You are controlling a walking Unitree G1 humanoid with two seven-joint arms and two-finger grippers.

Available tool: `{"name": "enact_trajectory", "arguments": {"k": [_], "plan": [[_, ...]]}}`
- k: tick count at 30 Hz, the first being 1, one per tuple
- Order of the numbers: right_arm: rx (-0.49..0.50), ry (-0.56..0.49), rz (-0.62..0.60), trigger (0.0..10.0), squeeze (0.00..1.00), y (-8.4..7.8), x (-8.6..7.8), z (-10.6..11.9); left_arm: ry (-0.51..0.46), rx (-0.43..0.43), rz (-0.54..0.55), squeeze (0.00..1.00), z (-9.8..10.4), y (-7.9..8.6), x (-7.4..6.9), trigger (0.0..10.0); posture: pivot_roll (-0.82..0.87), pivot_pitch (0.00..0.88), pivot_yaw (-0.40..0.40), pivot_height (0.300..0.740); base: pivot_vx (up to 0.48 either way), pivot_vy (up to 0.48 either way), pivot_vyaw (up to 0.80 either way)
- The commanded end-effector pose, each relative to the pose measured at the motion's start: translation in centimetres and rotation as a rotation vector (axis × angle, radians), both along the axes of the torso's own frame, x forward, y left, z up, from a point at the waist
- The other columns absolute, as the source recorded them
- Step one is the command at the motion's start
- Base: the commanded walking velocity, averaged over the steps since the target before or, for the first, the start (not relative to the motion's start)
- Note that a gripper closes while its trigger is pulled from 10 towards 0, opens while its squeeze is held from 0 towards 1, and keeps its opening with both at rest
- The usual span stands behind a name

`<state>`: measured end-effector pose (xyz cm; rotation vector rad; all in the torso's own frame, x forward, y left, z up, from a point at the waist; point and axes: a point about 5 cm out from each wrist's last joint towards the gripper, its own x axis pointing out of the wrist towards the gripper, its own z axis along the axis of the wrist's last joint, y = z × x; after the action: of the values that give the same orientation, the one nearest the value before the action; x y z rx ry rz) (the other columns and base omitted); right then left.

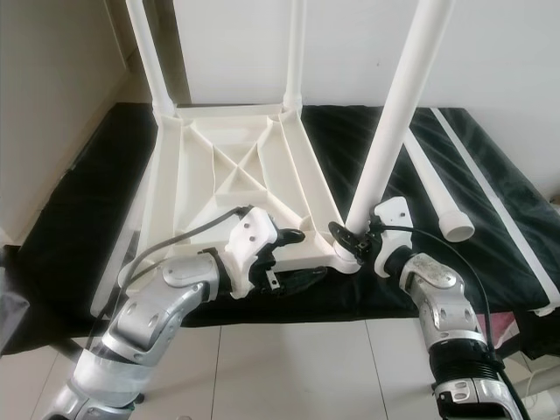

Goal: Building children table

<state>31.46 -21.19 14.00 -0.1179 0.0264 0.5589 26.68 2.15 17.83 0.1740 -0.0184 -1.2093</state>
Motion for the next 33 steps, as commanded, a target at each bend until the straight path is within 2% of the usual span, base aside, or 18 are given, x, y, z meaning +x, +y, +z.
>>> {"name": "enact_trajectory", "arguments": {"k": [1, 9, 14, 16, 19, 25, 26, 27, 32, 33], "plan": [[0.013, 0.051, -0.007, 10.0, 0.0, -0.1, -0.3, -1.2, 0.001, -0.001, 0.052, 0.0, 0.0, 0.2, 0.3, 10.0, -0.04, 0.034, -0.004, 0.74, 0.0, 0.0, 0.0], [0.057, 0.052, -0.046, 10.0, 0.0, 0.3, -0.7, -1.7, 0.005, 0.001, 0.051, 0.0, 0.0, 0.2, 0.3, 10.0, -0.04, 0.038, -0.005, 0.74, 0.0, 0.0, 0.0], [0.095, 0.039, -0.137, 10.0, 0.0, 0.5, -0.8, -1.8, 0.008, 0.0, 0.051, 0.0, -0.1, 0.2, 0.2, 10.0, -0.04, 0.038, -0.006, 0.74, 0.0, 0.0, 0.0], [0.095, 0.039, -0.137, 10.0, 0.0, 0.5, -0.8, -1.8, 0.008, 0.0, 0.051, 0.0, -0.1, 0.2, 0.2, 10.0, -0.04, 0.038, -0.006, 0.74, 0.0, 0.0, 0.0], [0.115, 0.023, -0.227, 10.0, 0.0, 1.9, -1.2, -1.9, 0.008, 0.006, 0.049, 0.0, -0.2, 0.1, 0.2, 10.0, -0.04, 0.038, -0.003, 0.74, 0.0, 0.0, 0.0], [0.137, 0.024, -0.299, 10.0, 0.0, 2.7, -1.4, -1.9, 0.008, 0.006, 0.043, 0.0, -0.2, 0.0, 0.1, 10.0, -0.05, 0.036, -0.007, 0.74, 0.0, 0.0, 0.0], [0.154, 0.03, -0.33, 10.0, 0.0, 3.0, -1.5, -1.9, 0.008, 0.006, 0.041, 0.0, -0.2, 0.0, 0.1, 10.0, -0.05, 0.033, -0.006, 0.74, 0.0, 0.0, 0.0], [0.201, 0.031, -0.419, 10.0, 0.0, 3.5, -1.8, -1.9, 0.008, 0.008, 0.039, 0.0, -0.3, 0.0, 0.1, 10.0, -0.04, 0.031, -0.013, 0.74, 0.0, 0.0, 0.0], [0.24, 0.029, -0.501, 10.0, 0.0, 4.0, -2.2, -1.8, 0.007, 0.008, 0.038, 0.0, -0.3, -0.1, 0.1, 10.0, -0.04, 0.029, -0.016, 0.74, 0.0, 0.0, 0.0], [0.257, 0.022, -0.572, 10.0, 0.0, 4.2, -2.4, -1.8, 0.007, 0.006, 0.038, 0.0, -0.3, -0.1, 0.1, 10.0, -0.04, 0.027, -0.017, 0.74, 0.0, 0.0, 0.0]]}}
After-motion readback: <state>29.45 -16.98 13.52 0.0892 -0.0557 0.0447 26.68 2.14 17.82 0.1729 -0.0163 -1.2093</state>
